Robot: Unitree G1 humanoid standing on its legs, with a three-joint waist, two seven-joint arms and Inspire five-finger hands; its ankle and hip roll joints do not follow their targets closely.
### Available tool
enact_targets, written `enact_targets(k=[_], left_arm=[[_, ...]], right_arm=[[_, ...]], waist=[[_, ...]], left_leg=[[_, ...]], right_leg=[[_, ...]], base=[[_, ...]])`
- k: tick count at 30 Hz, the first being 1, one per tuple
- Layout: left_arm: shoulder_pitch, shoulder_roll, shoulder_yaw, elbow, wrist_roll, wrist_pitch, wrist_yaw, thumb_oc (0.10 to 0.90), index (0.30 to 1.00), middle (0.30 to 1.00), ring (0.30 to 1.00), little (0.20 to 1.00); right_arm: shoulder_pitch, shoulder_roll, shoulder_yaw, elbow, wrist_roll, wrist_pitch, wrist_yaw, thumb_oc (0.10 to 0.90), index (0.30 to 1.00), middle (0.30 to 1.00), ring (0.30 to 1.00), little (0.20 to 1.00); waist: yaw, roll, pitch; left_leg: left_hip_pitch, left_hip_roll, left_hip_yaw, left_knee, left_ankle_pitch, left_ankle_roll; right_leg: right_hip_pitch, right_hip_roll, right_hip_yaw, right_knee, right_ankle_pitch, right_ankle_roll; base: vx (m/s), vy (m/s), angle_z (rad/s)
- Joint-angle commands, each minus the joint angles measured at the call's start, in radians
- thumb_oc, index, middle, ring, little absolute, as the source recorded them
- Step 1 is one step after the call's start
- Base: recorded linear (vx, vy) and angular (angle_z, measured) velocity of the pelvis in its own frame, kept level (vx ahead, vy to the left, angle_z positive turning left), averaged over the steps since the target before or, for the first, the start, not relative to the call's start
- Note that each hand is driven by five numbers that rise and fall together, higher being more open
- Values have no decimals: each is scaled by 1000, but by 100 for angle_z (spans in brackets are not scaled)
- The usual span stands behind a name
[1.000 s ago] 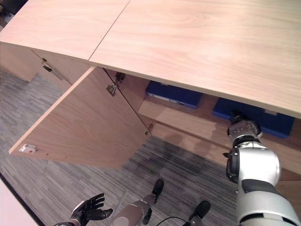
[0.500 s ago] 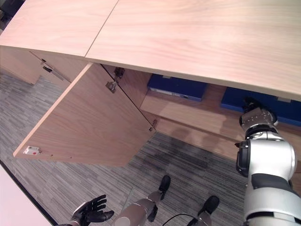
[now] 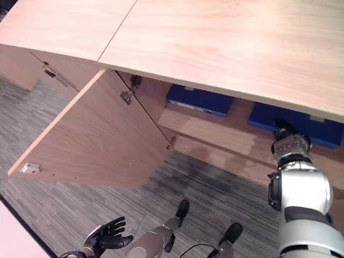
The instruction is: Put the empty folder in the office cabinet
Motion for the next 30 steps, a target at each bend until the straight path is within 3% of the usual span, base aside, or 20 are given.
enact_targets(k=[1, 2, 4, 9, 15, 19, 23, 24, 30], left_arm=[[20, 22, 40, 61, -42, -6, 12, 800, 900, 900, 900, 900], [24, 24, 40, 62, -42, -7, 12, 800, 900, 900, 900, 900], [25, -7, 71, 110, -39, -3, 23, 800, 900, 900, 900, 900], [24, -82, 166, 220, -14, 6, 49, 800, 900, 900, 900, 900], [54, -110, 213, 221, -1, 6, 62, 800, 900, 900, 900, 900], [50, -117, 240, 248, 7, 5, 69, 800, 900, 900, 900, 900], [45, -124, 271, 252, -4, -9, 74, 800, 900, 900, 900, 900], [35, -128, 280, 251, -6, -15, 73, 800, 900, 900, 900, 900], [24, -132, 270, 233, -8, -33, 64, 800, 900, 900, 900, 900]], right_arm=[[51, 28, 45, -312, 17, -166, 167, 800, 900, 900, 900, 900], [60, 33, 42, -321, 15, -167, 163, 800, 900, 900, 900, 900], [173, 106, 25, -422, 10, -180, 179, 800, 900, 900, 900, 900], [500, 283, 36, -714, -8, -203, 249, 800, 900, 900, 900, 900], [707, 354, 92, -868, -48, -172, 309, 800, 900, 900, 900, 900], [784, 348, 137, -935, -90, -149, 341, 800, 900, 900, 900, 900], [853, 299, 191, -1000, -215, -139, 389, 800, 900, 900, 900, 900], [866, 263, 229, -1017, -306, -136, 398, 800, 900, 900, 900, 900], [864, 234, 284, -990, -409, -135, 416, 800, 900, 900, 900, 900]], waist=[[10, -61, -65], [9, -62, -67], [-7, -78, -70], [-50, -126, -100], [-73, -151, -120], [-82, -158, -126], [-80, -164, -131], [-73, -166, -130], [-45, -160, -124]], left_leg=[[109, 39, -13, -9, -162, -49], [111, 39, -13, -9, -162, -49], [122, 42, -4, -9, -139, -44], [190, 64, 26, -9, -150, -46], [252, 79, 48, -9, -162, -47], [272, 86, 49, -9, -160, -54], [284, 95, 31, -9, -151, -68], [283, 100, 19, -9, -141, -77], [266, 107, -15, -9, -109, -100]], right_leg=[[116, 25, 4, 100, -245, 21], [119, 26, 4, 98, -244, 21], [132, 30, -5, 83, -211, 16], [194, 60, 9, 48, -203, 9], [247, 78, 21, 37, -212, 0], [269, 84, 13, 36, -220, -5], [295, 93, -15, 32, -230, -13], [306, 98, -30, 28, -236, -18], [324, 108, -81, 7, -238, -26]], base=[[38, -12, -4], [0, 0, 0], [-64, 53, -4], [7, 1, -9], [12, -26, -18], [-2, -34, -4], [-4, -79, 6], [-5, -55, 16], [-18, -77, 28]])
